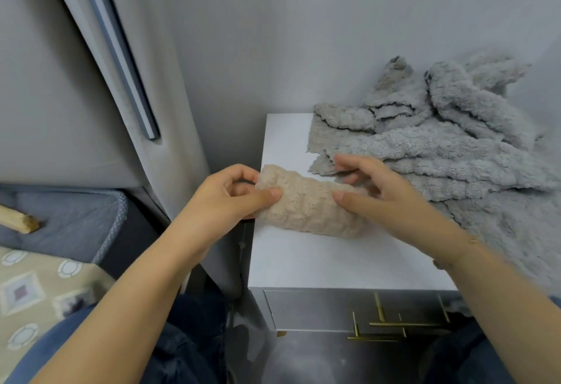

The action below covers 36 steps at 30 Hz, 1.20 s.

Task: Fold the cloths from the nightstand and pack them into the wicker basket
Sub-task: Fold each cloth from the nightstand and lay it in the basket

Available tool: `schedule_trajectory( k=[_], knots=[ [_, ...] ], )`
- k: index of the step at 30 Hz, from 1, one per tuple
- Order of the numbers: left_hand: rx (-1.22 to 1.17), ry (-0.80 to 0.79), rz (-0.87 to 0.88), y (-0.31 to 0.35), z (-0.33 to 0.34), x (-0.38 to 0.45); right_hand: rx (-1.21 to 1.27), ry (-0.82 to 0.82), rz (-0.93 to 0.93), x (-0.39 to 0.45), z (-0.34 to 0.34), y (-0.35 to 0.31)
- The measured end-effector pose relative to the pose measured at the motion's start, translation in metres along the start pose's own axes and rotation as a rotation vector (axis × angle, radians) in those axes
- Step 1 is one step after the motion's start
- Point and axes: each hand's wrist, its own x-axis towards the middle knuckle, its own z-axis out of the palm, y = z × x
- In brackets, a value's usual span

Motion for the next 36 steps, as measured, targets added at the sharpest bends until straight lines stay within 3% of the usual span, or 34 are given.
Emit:
schedule_trajectory(
  k=[4,7,14,21,28,36],
  knots=[
    [0.034,-0.183,0.132,0.02,0.011,0.0,0.154,-0.296,0.061,-0.009,-0.021,-0.019],
    [0.006,-0.247,0.145,0.024,0.029,0.004,0.156,-0.367,0.102,-0.026,-0.027,-0.021],
    [-0.082,-0.312,0.12,0.033,0.068,0.011,0.284,-0.149,0.179,-0.066,-0.045,-0.008],
    [-0.181,-0.375,0.193,0.062,0.142,-0.021,0.305,0.234,0.152,-0.149,-0.08,-0.011],
    [-0.093,-0.602,0.293,0.084,0.229,-0.086,0.397,0.607,0.229,-0.274,-0.112,-0.018],
    [-0.082,-0.909,0.28,0.071,0.306,-0.169,0.484,0.873,0.358,-0.425,-0.102,-0.012]
  ],
)
